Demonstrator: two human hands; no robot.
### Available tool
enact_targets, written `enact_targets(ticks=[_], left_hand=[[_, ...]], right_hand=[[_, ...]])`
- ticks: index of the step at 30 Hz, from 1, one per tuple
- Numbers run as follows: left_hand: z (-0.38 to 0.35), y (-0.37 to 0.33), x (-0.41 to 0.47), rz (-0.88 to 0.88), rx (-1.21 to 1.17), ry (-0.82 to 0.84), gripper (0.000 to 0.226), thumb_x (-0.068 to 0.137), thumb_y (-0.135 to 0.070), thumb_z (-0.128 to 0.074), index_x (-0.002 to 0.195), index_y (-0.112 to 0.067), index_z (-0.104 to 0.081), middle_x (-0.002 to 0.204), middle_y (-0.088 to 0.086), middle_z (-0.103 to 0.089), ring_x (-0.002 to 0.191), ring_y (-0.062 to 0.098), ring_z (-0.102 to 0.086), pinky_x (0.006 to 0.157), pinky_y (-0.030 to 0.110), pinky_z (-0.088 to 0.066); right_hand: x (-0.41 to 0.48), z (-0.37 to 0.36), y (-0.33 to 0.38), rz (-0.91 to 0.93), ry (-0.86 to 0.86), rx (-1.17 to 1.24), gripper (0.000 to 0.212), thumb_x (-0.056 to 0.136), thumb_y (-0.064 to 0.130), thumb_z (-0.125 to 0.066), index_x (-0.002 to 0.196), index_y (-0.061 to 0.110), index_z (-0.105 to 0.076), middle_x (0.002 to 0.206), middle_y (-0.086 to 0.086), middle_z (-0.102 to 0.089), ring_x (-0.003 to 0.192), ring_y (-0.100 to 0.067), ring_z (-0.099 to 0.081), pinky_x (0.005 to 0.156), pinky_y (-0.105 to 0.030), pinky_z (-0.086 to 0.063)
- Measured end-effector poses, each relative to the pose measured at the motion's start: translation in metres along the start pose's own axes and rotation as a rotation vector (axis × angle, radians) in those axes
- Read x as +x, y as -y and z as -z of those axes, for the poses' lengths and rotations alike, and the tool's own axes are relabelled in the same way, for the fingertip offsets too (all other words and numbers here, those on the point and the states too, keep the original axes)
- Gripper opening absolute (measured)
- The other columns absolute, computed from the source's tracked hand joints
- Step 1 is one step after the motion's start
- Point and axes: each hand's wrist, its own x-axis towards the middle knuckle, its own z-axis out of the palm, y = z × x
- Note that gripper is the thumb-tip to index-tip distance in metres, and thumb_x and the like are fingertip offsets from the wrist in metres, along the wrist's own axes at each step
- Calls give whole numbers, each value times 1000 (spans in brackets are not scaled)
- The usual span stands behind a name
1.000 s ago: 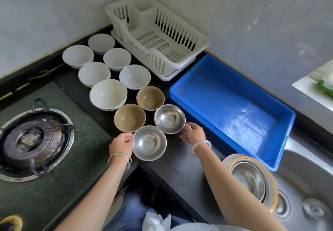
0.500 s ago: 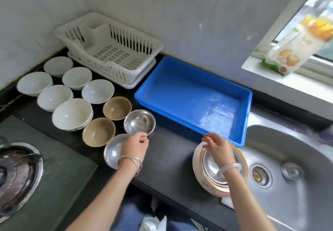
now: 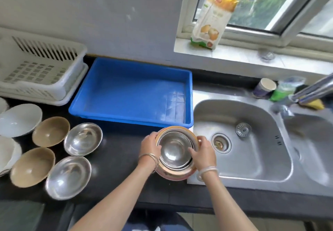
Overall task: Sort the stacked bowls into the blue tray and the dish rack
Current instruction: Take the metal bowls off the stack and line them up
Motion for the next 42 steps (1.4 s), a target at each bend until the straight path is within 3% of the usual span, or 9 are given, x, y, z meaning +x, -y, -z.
enact_targets(ticks=[5, 10, 14, 21, 25, 28, 31, 37, 42], left_hand=[[-8, -2, 8, 27, 84, -56, 21, 81, -7, -63, 99, -13, -55, 104, 6, -58, 81, 18, -50, 71, 27, -41], [-11, -4, 12, 39, 121, -82, 21, 80, -12, -67, 96, -14, -53, 100, 5, -58, 78, 20, -51, 67, 31, -45], [-11, -4, 12, 35, 113, -82, 20, 79, -14, -68, 91, -15, -52, 97, 3, -56, 76, 18, -50, 64, 30, -42], [-2, 4, 12, 5, 42, -28, 14, 86, -26, -61, 89, -13, -56, 89, 1, -55, 77, 15, -50, 64, 24, -35], [-2, 6, 9, 2, 26, -31, 14, 88, -24, -57, 94, -11, -58, 96, 5, -61, 80, 16, -52, 67, 26, -38], [-5, 3, 6, 6, 87, -14, 19, 83, -21, -63, 99, -14, -55, 99, 4, -57, 78, 16, -51, 67, 27, -39], [-7, 0, 3, 0, 168, -12, 27, 80, -15, -65, 103, -16, -51, 102, 5, -54, 80, 18, -51, 67, 29, -42], [-9, -6, 3, -13, 254, -27, 24, 86, -5, -51, 109, -12, -50, 108, 8, -57, 93, 25, -58, 70, 30, -46], [-4, -6, -1, -36, 205, -14, 30, 88, -9, -44, 117, -16, -44, 95, 8, -61, 81, 25, -58, 63, 32, -47]], right_hand=[[-3, 3, 3, 35, -71, -59, 51, 71, 20, -74, 117, 15, -52, 108, -10, -52, 97, -29, -52, 82, -34, -43], [-8, 3, 7, 120, -100, -262, 26, 76, 26, -70, 94, 11, -58, 100, -8, -50, 97, -28, -47, 72, -33, -43], [-7, -1, 11, 96, -91, -332, 20, 83, 29, -63, 89, 11, -60, 104, -5, -51, 101, -25, -45, 70, -30, -41], [3, 13, 13, -65, -10, 2, 14, 81, 21, -62, 69, 18, -54, 84, -1, -55, 74, -19, -52, 64, -24, -33], [4, 26, 9, -67, 16, 80, 21, 81, 20, -62, 63, 21, -51, 67, 8, -56, 71, -20, -55, 62, -26, -35], [3, 34, 8, -95, -1, 174, 23, 80, 17, -62, 61, 21, -50, 65, 7, -55, 75, -29, -62, 71, -37, -52], [1, 42, 7, -120, -51, 270, 20, 79, 16, -62, 62, 20, -53, 64, 4, -58, 77, -32, -65, 76, -49, -56], [-2, 45, 0, -108, -69, 330, 18, 78, 16, -65, 63, 18, -54, 58, 7, -59, 54, -10, -62, 72, -48, -58], [-4, 51, -4, -100, -92, 372, 18, 79, 15, -65, 64, 15, -55, 60, 5, -57, 46, 3, -57, 69, -42, -60]])
